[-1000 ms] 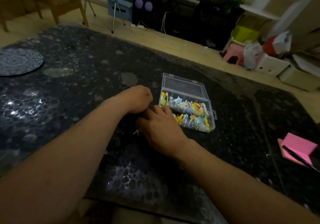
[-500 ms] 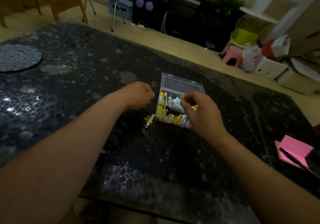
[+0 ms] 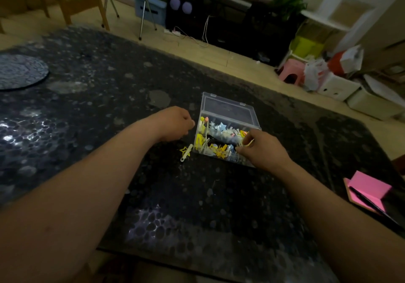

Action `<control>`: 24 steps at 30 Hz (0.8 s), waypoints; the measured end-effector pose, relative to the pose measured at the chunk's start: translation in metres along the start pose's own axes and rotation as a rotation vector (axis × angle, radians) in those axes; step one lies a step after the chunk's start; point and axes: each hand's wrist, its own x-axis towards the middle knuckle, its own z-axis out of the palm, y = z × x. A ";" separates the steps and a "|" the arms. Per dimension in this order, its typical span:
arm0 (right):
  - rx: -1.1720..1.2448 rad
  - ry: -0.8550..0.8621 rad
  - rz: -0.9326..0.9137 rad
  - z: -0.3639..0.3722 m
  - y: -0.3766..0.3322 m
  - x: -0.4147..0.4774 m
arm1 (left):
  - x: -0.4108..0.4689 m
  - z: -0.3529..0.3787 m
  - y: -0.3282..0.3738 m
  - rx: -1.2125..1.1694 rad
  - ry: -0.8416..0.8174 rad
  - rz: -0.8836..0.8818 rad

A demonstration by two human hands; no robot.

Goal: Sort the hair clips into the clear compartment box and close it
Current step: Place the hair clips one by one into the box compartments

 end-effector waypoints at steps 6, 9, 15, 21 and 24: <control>-0.018 -0.006 0.033 0.000 0.003 0.002 | 0.000 -0.004 0.001 0.019 -0.009 -0.001; -0.037 0.022 0.029 0.001 0.002 -0.001 | 0.001 -0.005 0.001 0.024 -0.012 -0.007; -0.048 0.109 -0.013 0.000 -0.003 -0.013 | 0.001 -0.004 0.001 0.012 0.002 0.009; 0.032 0.248 -0.419 0.000 -0.037 -0.033 | -0.001 -0.004 0.001 0.025 0.009 0.005; -0.090 0.237 -0.640 0.009 -0.062 -0.037 | -0.002 -0.005 0.003 0.035 0.000 0.008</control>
